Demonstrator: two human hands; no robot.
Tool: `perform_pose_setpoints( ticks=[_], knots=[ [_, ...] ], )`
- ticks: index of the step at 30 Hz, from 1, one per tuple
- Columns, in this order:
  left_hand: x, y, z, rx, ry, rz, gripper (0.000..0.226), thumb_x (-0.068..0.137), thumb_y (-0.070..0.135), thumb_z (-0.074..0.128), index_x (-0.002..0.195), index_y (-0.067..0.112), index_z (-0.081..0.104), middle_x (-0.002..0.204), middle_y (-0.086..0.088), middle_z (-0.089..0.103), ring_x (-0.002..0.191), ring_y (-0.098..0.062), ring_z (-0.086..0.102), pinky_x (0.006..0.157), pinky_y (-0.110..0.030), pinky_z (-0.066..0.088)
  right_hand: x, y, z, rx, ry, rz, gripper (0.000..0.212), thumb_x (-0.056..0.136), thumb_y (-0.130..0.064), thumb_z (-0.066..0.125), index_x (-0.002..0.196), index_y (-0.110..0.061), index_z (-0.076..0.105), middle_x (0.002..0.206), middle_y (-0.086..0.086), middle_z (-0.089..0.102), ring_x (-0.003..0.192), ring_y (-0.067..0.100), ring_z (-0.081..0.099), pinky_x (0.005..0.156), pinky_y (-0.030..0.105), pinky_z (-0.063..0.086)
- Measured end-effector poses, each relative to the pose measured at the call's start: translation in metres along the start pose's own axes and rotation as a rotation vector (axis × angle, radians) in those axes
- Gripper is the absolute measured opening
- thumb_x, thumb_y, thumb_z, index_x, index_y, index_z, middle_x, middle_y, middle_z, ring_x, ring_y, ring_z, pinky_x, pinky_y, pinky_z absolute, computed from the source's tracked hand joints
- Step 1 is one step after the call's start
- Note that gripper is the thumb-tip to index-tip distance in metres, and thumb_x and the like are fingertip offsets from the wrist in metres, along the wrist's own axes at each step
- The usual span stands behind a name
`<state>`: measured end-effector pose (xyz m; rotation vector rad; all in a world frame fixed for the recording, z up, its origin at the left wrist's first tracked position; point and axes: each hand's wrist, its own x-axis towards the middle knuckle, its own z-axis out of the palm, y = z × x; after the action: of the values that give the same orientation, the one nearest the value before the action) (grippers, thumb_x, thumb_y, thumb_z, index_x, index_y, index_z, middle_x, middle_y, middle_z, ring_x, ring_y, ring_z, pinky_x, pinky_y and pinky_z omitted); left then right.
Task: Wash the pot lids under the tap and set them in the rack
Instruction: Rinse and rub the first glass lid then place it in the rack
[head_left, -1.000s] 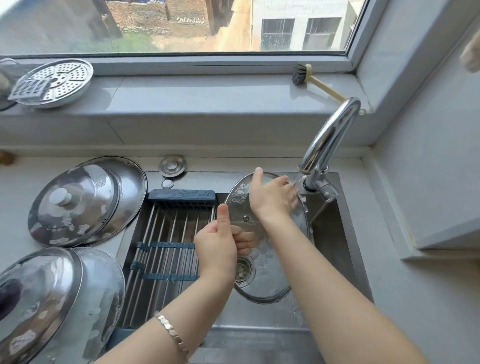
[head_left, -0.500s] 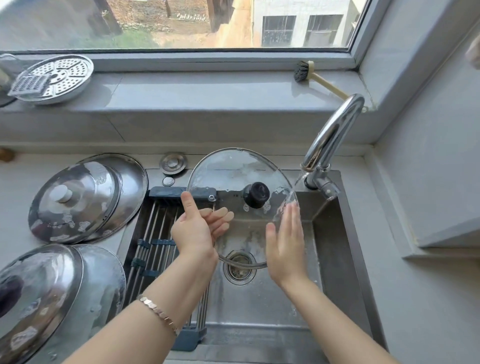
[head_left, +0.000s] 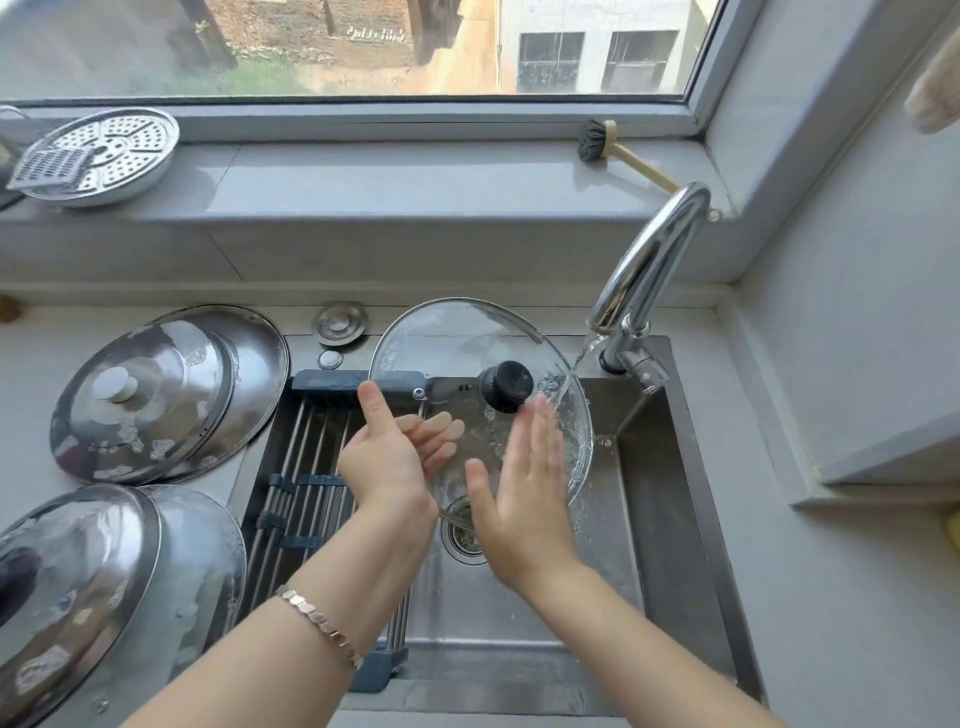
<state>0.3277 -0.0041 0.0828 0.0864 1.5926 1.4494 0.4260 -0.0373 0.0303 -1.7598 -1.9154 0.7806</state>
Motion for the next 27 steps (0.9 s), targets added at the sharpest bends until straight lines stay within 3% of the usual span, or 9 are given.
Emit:
perform_pose_setpoints(
  ticks=[4, 8, 10, 12, 15, 17, 21, 24, 27],
  knots=[
    [0.001, 0.0, -0.007, 0.018, -0.018, -0.02, 0.05, 0.092, 0.053, 0.042, 0.076, 0.006, 0.046, 0.046, -0.004, 0.065, 0.042, -0.015, 0.065, 0.038, -0.017, 0.048, 0.014, 0.027, -0.01, 0.032, 0.035, 0.06, 0.083, 0.085, -0.067, 0.007, 0.145, -0.014, -0.015, 0.151, -0.003, -0.026, 0.14, 0.007, -0.023, 0.115, 0.025, -0.014],
    [0.011, -0.003, -0.022, 0.044, -0.072, -0.088, 0.049, 0.091, 0.053, 0.042, 0.075, 0.007, 0.045, 0.048, -0.006, 0.066, 0.042, -0.015, 0.066, 0.036, -0.016, 0.048, 0.04, 0.061, -0.037, 0.45, -0.066, 0.498, 0.063, 0.098, -0.046, 0.027, 0.146, -0.006, 0.02, 0.153, 0.016, 0.024, 0.141, 0.024, 0.024, 0.115, 0.038, 0.02],
    [0.019, -0.009, -0.028, 0.051, -0.092, -0.183, 0.049, 0.092, 0.053, 0.041, 0.073, 0.008, 0.044, 0.047, -0.006, 0.066, 0.039, -0.014, 0.064, 0.033, -0.014, 0.045, 0.039, 0.07, -0.053, 0.847, -0.131, 0.664, 0.043, 0.097, -0.042, 0.038, 0.123, -0.01, 0.047, 0.119, 0.02, 0.06, 0.104, 0.029, 0.063, 0.088, 0.038, 0.053],
    [0.026, -0.017, -0.033, 0.086, -0.108, -0.312, 0.048, 0.094, 0.051, 0.037, 0.073, 0.008, 0.043, 0.043, -0.005, 0.063, 0.031, -0.011, 0.058, 0.027, -0.013, 0.04, 0.033, 0.07, -0.068, 1.148, -0.157, 0.779, 0.025, 0.097, -0.025, 0.046, 0.107, -0.004, 0.054, 0.085, 0.017, 0.07, 0.068, 0.024, 0.071, 0.055, 0.027, 0.058],
    [0.033, -0.035, -0.039, 0.255, -0.171, -0.5, 0.043, 0.1, 0.039, 0.033, 0.093, 0.0, 0.049, 0.048, -0.008, 0.063, 0.024, -0.011, 0.051, 0.026, -0.011, 0.035, 0.024, 0.07, -0.082, 1.23, -0.163, 0.802, 0.015, 0.096, -0.007, 0.044, 0.093, 0.004, 0.053, 0.066, 0.013, 0.071, 0.055, 0.02, 0.07, 0.046, 0.023, 0.055],
    [0.034, -0.051, -0.04, 0.578, -0.219, -0.502, 0.041, 0.099, 0.033, 0.038, 0.112, -0.005, 0.046, 0.064, -0.016, 0.067, 0.044, -0.017, 0.062, 0.045, -0.02, 0.051, 0.019, 0.067, -0.087, 1.23, -0.154, 0.801, 0.015, 0.096, -0.004, 0.043, 0.09, 0.007, 0.051, 0.065, 0.017, 0.071, 0.054, 0.023, 0.07, 0.047, 0.026, 0.056],
    [0.0, -0.071, -0.034, 1.17, -0.599, -0.056, 0.082, 0.08, 0.07, 0.035, 0.141, 0.016, 0.035, 0.142, -0.009, 0.04, 0.124, -0.023, 0.045, 0.106, -0.042, 0.037, 0.009, 0.056, -0.082, 1.039, -0.081, 0.816, 0.011, 0.094, 0.003, 0.043, 0.093, 0.014, 0.047, 0.076, 0.029, 0.064, 0.049, 0.027, 0.068, 0.045, 0.029, 0.057],
    [-0.034, -0.082, -0.029, 1.342, -0.871, 0.244, 0.08, 0.084, 0.066, 0.042, 0.148, 0.023, 0.019, 0.154, 0.007, 0.022, 0.141, -0.013, 0.022, 0.117, -0.04, 0.017, 0.004, 0.046, -0.075, 0.882, -0.009, 0.777, 0.012, 0.093, 0.003, 0.043, 0.095, 0.013, 0.047, 0.079, 0.029, 0.063, 0.051, 0.026, 0.067, 0.05, 0.031, 0.058],
    [-0.039, -0.086, -0.026, 1.406, -0.735, 0.59, 0.067, 0.091, 0.042, 0.049, 0.148, 0.025, 0.019, 0.152, 0.011, 0.028, 0.139, -0.009, 0.026, 0.114, -0.027, 0.021, 0.002, 0.032, -0.077, 0.794, -0.001, 0.705, 0.014, 0.091, 0.003, 0.044, 0.092, 0.015, 0.052, 0.079, 0.029, 0.066, 0.06, 0.029, 0.069, 0.057, 0.035, 0.06]
  ],
)
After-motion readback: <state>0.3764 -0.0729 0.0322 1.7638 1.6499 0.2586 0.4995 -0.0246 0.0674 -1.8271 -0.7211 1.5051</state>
